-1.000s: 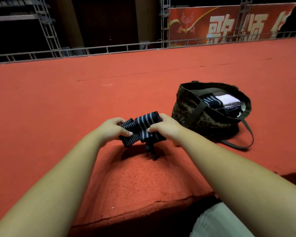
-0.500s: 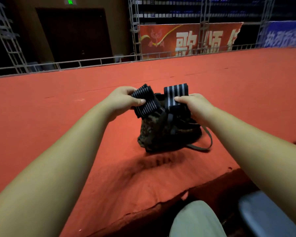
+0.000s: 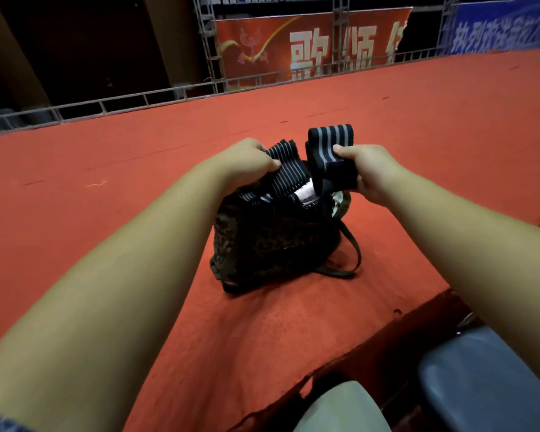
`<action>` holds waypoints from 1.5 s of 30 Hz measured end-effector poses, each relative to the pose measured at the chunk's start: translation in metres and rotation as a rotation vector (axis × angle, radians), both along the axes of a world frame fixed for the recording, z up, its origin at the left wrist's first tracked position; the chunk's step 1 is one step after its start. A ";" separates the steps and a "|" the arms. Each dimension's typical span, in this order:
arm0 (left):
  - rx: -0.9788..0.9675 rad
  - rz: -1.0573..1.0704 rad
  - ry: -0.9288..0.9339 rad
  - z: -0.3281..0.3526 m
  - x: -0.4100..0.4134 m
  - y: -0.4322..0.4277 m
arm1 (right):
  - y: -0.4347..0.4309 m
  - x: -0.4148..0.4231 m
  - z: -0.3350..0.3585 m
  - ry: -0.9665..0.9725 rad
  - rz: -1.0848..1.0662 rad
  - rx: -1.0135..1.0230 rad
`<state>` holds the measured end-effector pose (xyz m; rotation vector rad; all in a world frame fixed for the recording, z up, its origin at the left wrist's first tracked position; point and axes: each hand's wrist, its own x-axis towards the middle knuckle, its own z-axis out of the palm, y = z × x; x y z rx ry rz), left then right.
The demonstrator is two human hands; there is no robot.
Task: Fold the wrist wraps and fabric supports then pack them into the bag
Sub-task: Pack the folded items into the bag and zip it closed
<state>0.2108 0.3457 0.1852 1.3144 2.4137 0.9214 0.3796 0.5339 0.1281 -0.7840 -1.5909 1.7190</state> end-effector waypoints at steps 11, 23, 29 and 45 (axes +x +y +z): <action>-0.357 0.007 0.315 -0.031 -0.019 0.052 | 0.027 -0.049 -0.016 -0.221 0.056 0.110; -0.162 0.100 0.552 -0.031 -0.029 0.069 | 0.031 -0.058 -0.029 -0.323 0.147 0.345; -0.293 0.076 0.734 -0.027 -0.039 0.086 | 0.033 -0.059 -0.034 -0.338 0.120 0.375; 0.156 0.242 0.316 -0.010 -0.072 0.110 | 0.026 -0.095 -0.032 -0.782 0.108 0.775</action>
